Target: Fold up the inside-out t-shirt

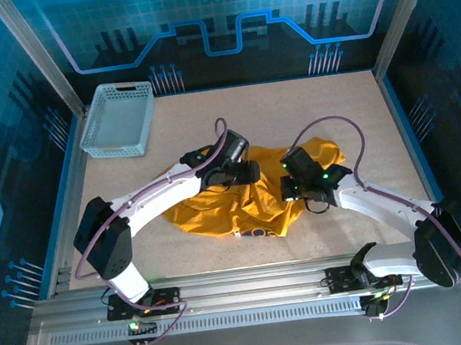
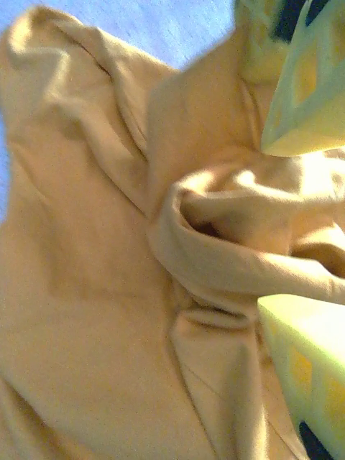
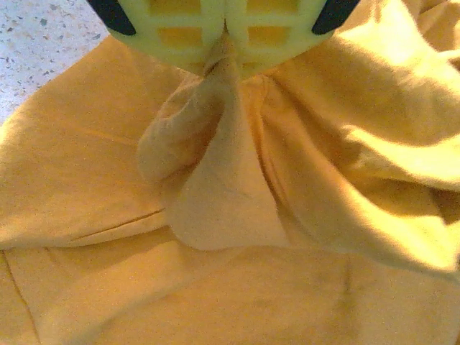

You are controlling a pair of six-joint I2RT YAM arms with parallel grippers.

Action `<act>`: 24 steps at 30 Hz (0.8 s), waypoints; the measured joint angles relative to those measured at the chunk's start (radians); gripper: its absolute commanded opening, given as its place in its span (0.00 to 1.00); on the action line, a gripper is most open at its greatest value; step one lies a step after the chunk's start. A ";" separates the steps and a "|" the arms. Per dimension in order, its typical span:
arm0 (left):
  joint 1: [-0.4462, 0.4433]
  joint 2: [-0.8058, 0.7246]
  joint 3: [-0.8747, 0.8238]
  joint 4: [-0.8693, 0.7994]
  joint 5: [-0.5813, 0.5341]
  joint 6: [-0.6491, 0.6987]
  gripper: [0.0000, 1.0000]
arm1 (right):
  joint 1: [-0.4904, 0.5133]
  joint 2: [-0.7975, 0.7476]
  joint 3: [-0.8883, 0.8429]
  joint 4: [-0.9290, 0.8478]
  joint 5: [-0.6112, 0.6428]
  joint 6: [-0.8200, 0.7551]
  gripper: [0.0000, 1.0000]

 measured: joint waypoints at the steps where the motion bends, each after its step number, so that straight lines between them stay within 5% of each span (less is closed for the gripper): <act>1: -0.008 -0.029 -0.039 0.004 -0.019 -0.002 0.58 | -0.012 0.000 -0.010 0.006 -0.002 0.003 0.00; 7: -0.026 -0.194 -0.198 0.022 -0.048 -0.028 0.51 | -0.051 0.000 -0.050 0.017 -0.019 0.007 0.00; 15: -0.015 -0.007 -0.197 0.122 0.043 -0.027 0.49 | -0.052 -0.001 -0.064 0.042 -0.034 0.011 0.00; 24: -0.007 0.079 -0.190 0.156 0.027 -0.035 0.04 | -0.113 -0.011 -0.066 0.040 -0.031 -0.005 0.00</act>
